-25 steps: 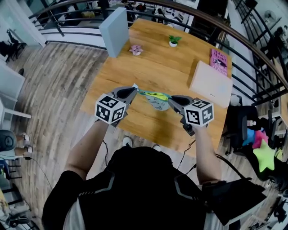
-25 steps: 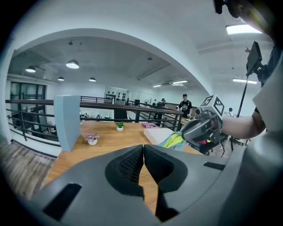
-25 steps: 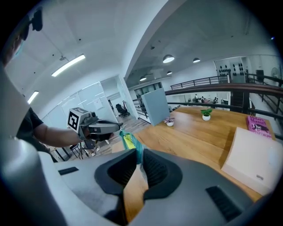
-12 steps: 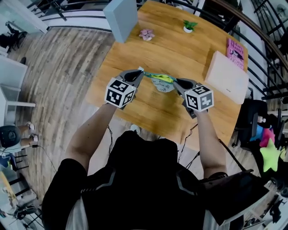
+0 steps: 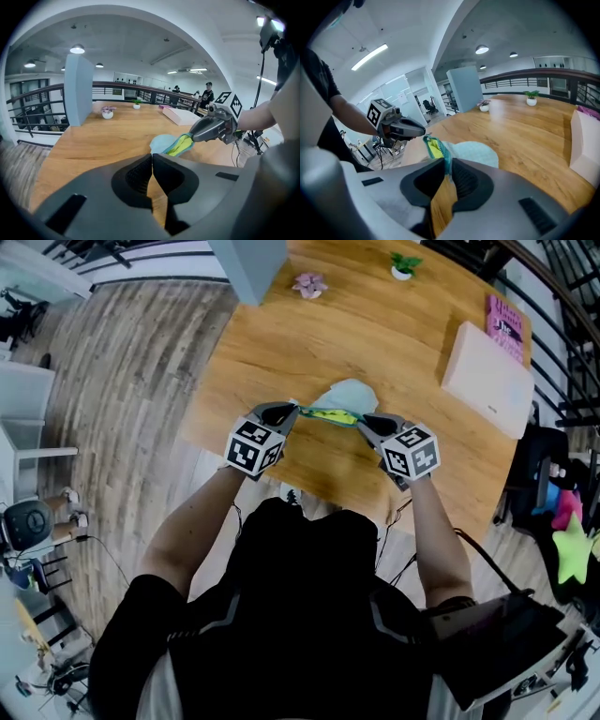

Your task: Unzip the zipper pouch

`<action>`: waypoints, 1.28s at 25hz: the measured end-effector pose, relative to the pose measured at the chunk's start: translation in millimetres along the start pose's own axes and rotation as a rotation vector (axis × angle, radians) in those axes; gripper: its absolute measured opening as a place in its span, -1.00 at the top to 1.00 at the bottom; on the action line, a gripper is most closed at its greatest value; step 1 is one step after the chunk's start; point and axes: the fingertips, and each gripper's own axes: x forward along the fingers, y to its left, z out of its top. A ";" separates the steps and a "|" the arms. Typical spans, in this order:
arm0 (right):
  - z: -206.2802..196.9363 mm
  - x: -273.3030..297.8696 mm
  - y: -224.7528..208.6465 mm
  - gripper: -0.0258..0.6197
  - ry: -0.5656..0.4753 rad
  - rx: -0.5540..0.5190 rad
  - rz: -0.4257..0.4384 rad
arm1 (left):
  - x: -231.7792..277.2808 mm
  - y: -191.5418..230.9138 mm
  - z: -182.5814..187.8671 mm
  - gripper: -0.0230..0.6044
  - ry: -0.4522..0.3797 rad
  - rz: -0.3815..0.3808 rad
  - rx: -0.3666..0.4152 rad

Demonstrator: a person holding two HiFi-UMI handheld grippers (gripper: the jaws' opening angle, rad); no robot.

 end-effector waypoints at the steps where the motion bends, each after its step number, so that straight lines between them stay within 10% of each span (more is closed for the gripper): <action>1: -10.1 2.3 1.9 0.74 0.017 0.003 0.002 | 2.4 -3.0 -9.8 0.82 0.020 -0.008 0.000; 21: -98.3 22.3 8.2 0.60 0.131 0.073 -0.104 | 21.0 -30.5 -98.9 0.82 0.196 -0.016 -0.007; 32: -55.4 -35.2 24.5 0.33 0.025 0.105 -0.128 | -20.1 -55.8 -27.2 0.64 0.009 -0.062 0.048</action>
